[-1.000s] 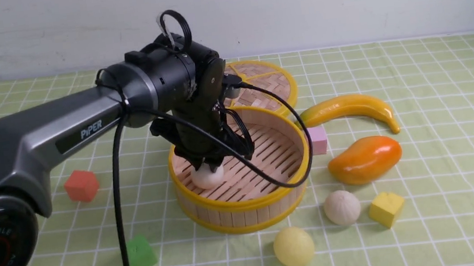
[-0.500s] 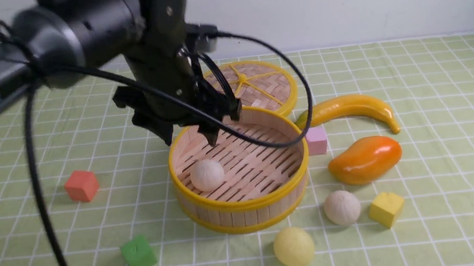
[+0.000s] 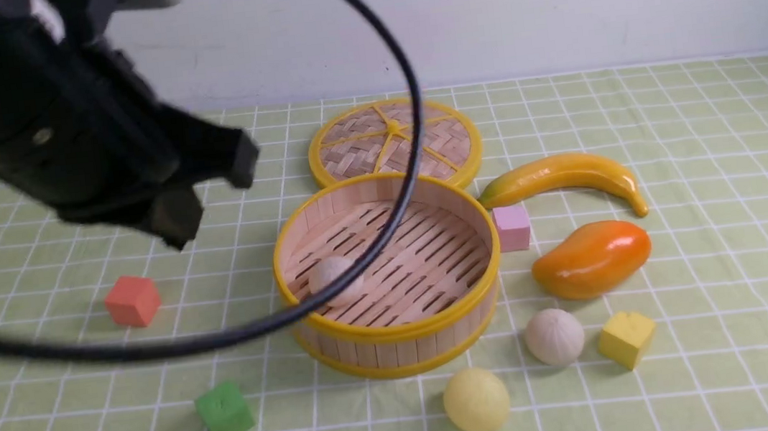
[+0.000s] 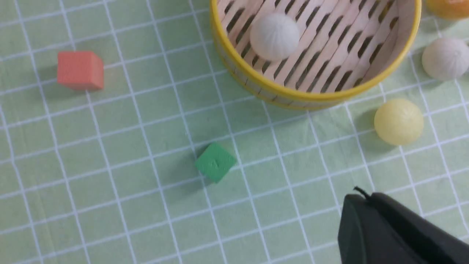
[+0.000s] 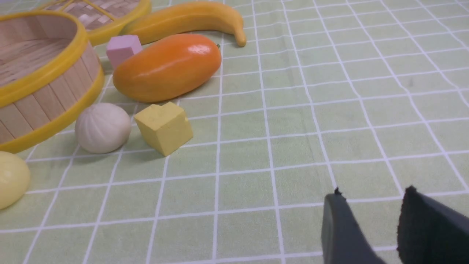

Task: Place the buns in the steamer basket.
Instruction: Use the right arm to grab a steamed stuffed bun

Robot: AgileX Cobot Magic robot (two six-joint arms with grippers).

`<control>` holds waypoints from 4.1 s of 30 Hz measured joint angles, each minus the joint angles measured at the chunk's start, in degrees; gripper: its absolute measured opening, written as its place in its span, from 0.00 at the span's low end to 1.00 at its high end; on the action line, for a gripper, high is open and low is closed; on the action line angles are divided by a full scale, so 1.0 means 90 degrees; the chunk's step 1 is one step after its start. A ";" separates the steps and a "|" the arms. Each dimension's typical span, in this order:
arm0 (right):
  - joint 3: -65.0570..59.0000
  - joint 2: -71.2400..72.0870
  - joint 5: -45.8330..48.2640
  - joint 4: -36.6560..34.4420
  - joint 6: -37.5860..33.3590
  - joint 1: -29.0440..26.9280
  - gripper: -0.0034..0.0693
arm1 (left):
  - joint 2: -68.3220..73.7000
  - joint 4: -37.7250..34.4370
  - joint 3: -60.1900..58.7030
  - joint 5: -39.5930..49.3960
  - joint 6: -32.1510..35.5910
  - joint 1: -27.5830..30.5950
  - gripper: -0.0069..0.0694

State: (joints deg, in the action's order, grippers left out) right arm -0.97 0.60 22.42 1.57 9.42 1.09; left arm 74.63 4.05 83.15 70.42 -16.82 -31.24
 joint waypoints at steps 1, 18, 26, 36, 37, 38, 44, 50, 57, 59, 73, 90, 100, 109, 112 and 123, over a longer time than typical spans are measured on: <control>0.0000 0.0000 0.0000 0.0000 0.0000 0.0000 0.38 | -0.0297 0.0000 -0.0334 -0.0059 -0.0086 0.0000 0.07; 0.0000 0.0000 0.0000 0.0000 0.0000 0.0000 0.38 | -0.3516 -0.0335 -0.3664 -0.1965 -0.0932 0.0000 0.07; 0.0000 0.0000 0.0000 0.0000 0.0000 0.0000 0.38 | -0.3542 0.0401 -0.3666 -0.2646 -0.0932 0.0000 0.07; 0.0000 0.0000 0.0000 0.0000 0.0000 0.0000 0.38 | -0.3516 0.1616 -0.3700 -0.4760 -0.1316 0.0000 0.07; 0.0000 0.0000 0.0000 0.0000 0.0000 0.0000 0.38 | -0.3516 0.1670 -0.3708 -0.4792 -0.1463 0.0000 0.07; 0.0000 0.0000 0.0000 0.0000 0.0000 0.0000 0.38 | -0.3532 0.1712 -0.3731 -0.4800 -0.1573 0.0000 0.07; 0.0000 0.0000 0.0000 0.0000 0.0000 0.0000 0.38 | -0.4206 0.1895 -0.4341 -0.4864 -0.2008 0.0057 0.07; 0.0000 0.0000 0.0000 0.0000 0.0000 0.0000 0.38 | -0.5392 0.1207 -0.5462 -0.5212 -0.1946 0.1318 0.07; 0.0000 0.0000 0.0000 0.0000 0.0000 0.0000 0.38 | -0.7356 0.0821 -0.7356 -0.5950 -0.1412 0.2544 0.07; 0.0000 0.0000 0.0000 0.0000 0.0000 0.0000 0.38 | -0.7929 0.0713 -0.7948 -0.5959 -0.1310 0.2766 0.07; 0.0000 0.0000 0.0000 0.0000 0.0000 0.0000 0.38 | -0.8357 0.0137 -0.9418 -0.5415 -0.0950 0.2092 0.07; 0.0000 0.0000 0.0000 0.0000 0.0000 0.0000 0.38 | -0.8357 0.0071 -0.9425 -0.5359 -0.0950 0.2746 0.08; 0.0000 0.0000 0.0000 0.0000 0.0000 0.0000 0.38 | -0.8357 0.0071 -0.9425 -0.5359 -0.0950 0.2746 0.09; -0.0006 0.0000 -0.0055 0.0029 0.0000 0.0000 0.38 | -0.8357 0.0071 -0.9425 -0.5359 -0.0950 0.2746 0.10; -0.0047 0.0000 -0.0356 0.0029 0.0000 0.0000 0.38 | -0.8357 0.0071 -0.9425 -0.5359 -0.0950 0.2746 0.10; -0.0070 0.0000 -0.2740 -0.0090 0.0848 0.0000 0.38 | -0.8357 0.0071 -0.9425 -0.5366 -0.0950 0.2746 0.10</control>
State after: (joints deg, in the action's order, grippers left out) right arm -1.60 0.60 -2.24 0.77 17.05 1.09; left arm -0.58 4.68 -1.68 22.13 -25.37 -6.53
